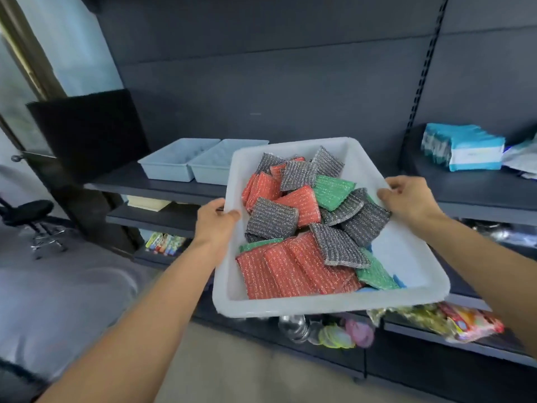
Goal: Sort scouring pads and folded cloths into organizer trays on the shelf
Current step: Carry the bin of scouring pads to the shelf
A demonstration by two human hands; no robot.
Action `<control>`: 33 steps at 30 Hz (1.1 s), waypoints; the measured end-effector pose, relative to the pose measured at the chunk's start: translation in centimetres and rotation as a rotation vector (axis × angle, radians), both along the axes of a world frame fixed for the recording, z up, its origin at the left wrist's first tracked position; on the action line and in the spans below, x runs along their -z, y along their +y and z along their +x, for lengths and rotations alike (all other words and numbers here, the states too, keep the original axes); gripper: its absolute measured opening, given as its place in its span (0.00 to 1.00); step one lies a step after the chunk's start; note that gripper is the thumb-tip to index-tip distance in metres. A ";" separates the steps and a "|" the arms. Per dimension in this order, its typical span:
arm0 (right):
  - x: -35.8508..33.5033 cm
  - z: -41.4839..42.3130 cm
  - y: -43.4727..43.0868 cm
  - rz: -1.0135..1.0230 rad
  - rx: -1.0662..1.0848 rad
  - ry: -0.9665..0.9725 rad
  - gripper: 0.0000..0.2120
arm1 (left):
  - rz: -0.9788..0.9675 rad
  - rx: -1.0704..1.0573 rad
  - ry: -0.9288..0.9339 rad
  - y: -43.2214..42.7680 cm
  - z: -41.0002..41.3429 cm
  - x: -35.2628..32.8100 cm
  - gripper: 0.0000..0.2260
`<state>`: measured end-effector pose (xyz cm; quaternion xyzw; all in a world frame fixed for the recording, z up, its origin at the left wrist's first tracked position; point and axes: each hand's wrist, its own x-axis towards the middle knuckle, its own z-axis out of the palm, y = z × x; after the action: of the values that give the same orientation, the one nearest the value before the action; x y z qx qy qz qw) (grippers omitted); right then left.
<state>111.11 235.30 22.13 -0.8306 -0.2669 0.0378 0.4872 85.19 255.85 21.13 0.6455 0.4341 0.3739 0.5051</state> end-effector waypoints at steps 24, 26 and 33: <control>-0.2 10.1 10.8 -0.078 0.624 0.154 0.23 | 0.018 0.796 0.329 24.3 30.4 -1.3 0.19; -0.2 9.0 11.3 -0.066 0.685 0.160 0.22 | -0.016 0.870 0.330 25.9 31.2 -1.0 0.22; -0.2 5.4 13.0 -0.033 0.838 0.163 0.22 | 0.003 1.076 0.331 28.4 30.9 -0.8 0.22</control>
<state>116.51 248.33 22.38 -0.8693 0.1338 -0.0938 0.4664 116.04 284.29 21.96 0.8266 0.1168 -0.0420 0.5489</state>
